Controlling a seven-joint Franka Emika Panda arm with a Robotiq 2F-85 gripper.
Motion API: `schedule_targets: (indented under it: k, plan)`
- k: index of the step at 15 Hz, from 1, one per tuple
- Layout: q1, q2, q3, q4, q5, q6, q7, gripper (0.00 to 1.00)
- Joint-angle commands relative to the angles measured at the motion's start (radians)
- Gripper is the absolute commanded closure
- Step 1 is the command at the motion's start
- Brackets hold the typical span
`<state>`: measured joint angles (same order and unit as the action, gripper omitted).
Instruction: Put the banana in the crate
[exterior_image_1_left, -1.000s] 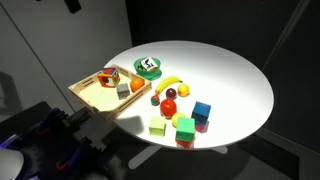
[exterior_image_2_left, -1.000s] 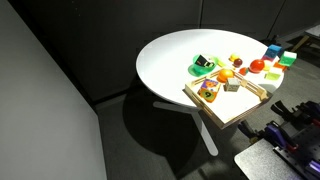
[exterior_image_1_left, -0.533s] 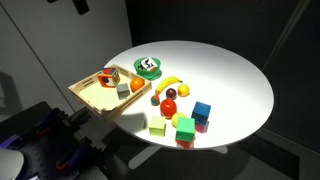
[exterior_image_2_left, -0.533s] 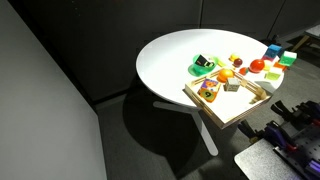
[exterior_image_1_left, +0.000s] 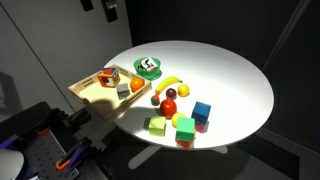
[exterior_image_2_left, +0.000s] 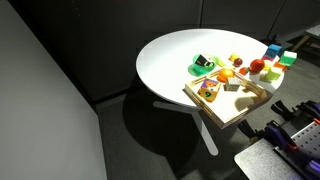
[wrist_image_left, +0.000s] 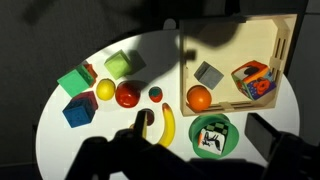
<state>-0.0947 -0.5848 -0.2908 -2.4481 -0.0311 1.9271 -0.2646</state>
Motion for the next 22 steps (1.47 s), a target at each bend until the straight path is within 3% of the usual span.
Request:
schedule_targets:
  k: [1,6,11,19,22]
  plan:
    - [-0.039,0.174,0.034,0.117,-0.018,-0.032,0.069,0.0]
    - [-0.063,0.345,0.054,0.201,-0.04,-0.03,0.111,0.0]
    - [-0.068,0.463,0.067,0.247,-0.104,0.054,0.133,0.0]
    - [-0.066,0.554,0.074,0.274,-0.07,0.198,0.119,0.0]
    - [-0.073,0.55,0.072,0.28,-0.098,0.178,0.154,0.0]
